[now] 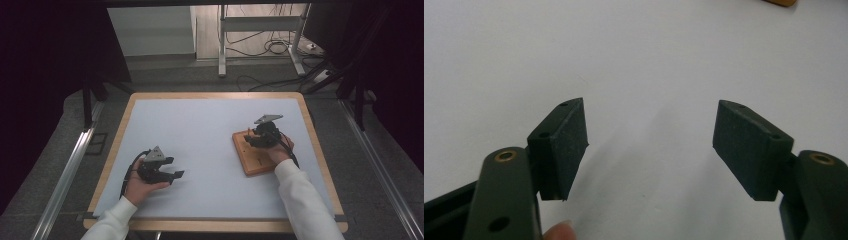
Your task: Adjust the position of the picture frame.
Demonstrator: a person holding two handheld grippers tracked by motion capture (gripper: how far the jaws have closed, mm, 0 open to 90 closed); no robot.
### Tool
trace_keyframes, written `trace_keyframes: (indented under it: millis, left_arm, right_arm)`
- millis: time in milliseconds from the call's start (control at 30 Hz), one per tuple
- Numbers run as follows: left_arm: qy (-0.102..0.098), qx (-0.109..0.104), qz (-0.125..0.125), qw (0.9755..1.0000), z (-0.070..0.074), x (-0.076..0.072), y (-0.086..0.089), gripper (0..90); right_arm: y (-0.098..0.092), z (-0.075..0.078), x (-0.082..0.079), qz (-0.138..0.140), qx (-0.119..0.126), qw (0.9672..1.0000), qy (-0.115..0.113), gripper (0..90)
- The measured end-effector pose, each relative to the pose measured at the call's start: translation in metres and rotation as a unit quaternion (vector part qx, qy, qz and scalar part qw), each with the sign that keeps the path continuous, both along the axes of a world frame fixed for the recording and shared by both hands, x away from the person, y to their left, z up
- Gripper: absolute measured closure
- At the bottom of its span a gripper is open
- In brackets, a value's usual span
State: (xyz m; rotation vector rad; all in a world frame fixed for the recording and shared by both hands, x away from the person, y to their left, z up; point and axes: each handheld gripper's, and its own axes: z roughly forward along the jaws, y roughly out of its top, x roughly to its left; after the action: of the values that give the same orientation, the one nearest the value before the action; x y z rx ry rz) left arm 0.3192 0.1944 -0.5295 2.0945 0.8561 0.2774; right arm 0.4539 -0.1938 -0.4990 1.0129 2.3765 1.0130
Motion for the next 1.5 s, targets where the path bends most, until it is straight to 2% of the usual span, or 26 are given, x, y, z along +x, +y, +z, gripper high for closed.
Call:
trace_keyframes:
  millis: [233,467,567,700,833,900,1000,1267,1500]
  left_arm:
    - [-0.001,0.001,-0.003,1.0000,0.000,0.001,-0.001,29.3]
    - [0.003,0.002,-0.008,1.0000,-0.002,0.001,-0.003,29.3]
    - [0.003,0.004,-0.010,0.9999,-0.002,0.001,-0.004,29.3]
    - [0.003,0.005,-0.011,0.9999,-0.003,0.001,-0.004,29.3]
    - [0.005,0.005,-0.011,0.9999,-0.003,0.002,-0.004,29.3]
    - [0.006,0.006,-0.011,0.9999,-0.004,0.002,-0.004,29.3]
    - [0.006,0.008,-0.012,0.9999,-0.004,0.003,-0.004,29.3]
    - [0.006,0.007,-0.012,0.9999,-0.004,0.002,-0.004,29.3]
    - [0.005,0.007,-0.014,0.9999,-0.004,0.002,-0.005,29.3]
  right_arm:
    - [0.004,-0.004,0.015,-0.010,-0.004,0.9999,0.010,59.2]
    - [0.006,-0.007,0.024,-0.002,0.005,0.9999,0.015,82.7]
    - [0.007,-0.007,0.024,-0.001,0.005,0.9999,0.010,84.1]
    - [0.009,-0.006,0.021,-0.005,-0.007,1.0000,0.003,84.8]
    - [0.012,-0.005,0.018,-0.007,0.000,0.9998,0.016,84.8]
    - [0.018,-0.003,0.014,0.000,-0.006,0.9998,0.017,84.9]
    - [0.026,0.001,0.007,0.015,-0.002,0.9996,0.024,84.9]
    - [0.045,0.009,-0.015,0.047,0.004,0.9987,0.021,84.8]
    - [0.070,0.008,-0.028,0.082,0.002,0.9965,0.020,84.8]
